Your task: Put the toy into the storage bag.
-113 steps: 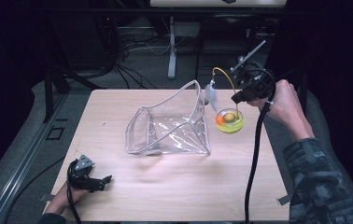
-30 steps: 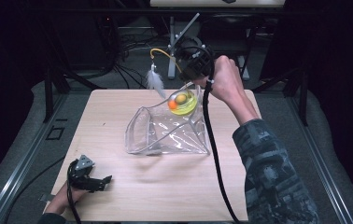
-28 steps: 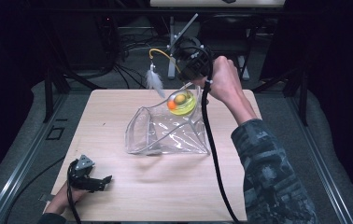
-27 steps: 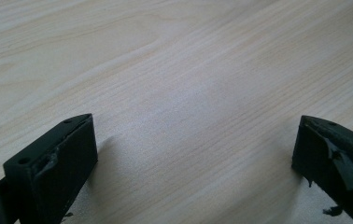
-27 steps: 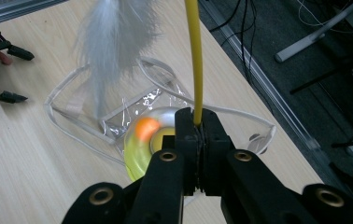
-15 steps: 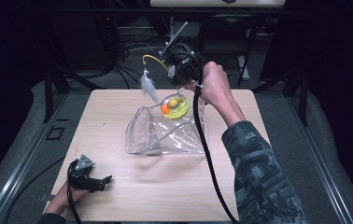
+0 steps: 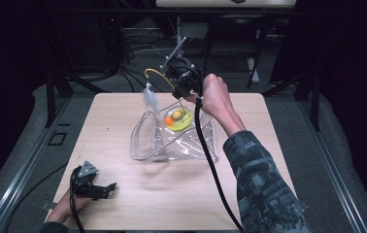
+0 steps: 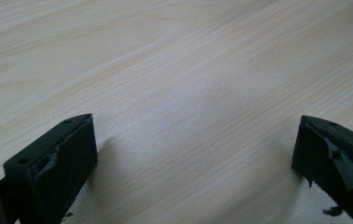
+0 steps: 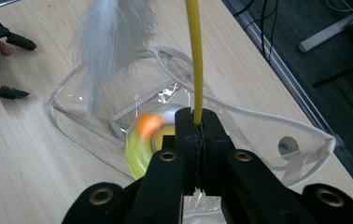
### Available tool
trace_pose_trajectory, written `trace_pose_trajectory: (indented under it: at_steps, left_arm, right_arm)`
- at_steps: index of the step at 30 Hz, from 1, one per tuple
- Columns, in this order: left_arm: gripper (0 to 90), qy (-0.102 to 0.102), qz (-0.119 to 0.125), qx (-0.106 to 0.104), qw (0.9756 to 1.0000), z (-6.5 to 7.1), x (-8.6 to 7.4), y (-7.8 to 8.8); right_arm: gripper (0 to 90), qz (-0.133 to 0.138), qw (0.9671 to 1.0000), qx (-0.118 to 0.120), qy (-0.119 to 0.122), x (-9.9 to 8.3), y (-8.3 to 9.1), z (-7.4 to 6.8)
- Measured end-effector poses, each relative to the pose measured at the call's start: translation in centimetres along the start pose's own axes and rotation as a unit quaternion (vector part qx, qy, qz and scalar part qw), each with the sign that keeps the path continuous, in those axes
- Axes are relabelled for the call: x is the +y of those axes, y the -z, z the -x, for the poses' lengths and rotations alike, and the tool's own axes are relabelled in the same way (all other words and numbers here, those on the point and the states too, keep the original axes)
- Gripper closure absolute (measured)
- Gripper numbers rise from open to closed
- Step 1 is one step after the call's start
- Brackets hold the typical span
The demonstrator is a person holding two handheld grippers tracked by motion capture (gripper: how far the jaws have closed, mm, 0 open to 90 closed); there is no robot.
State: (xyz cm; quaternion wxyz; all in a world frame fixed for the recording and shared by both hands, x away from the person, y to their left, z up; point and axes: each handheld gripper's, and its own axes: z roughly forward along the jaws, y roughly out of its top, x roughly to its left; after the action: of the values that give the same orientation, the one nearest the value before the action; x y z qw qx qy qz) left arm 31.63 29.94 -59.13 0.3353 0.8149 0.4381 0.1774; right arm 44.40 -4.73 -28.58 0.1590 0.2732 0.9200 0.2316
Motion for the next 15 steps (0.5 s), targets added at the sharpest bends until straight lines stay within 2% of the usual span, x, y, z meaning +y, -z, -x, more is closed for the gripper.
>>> trace_pose_trajectory:
  at_steps: [15]
  left_arm:
    - [0.0, -0.001, 0.0, 0.0, 1.0, 0.0, 0.0, 0.0]
  right_arm:
    - [88.3, -0.014, 0.9998, 0.008, -0.011, -1.0, -2.3, 0.1]
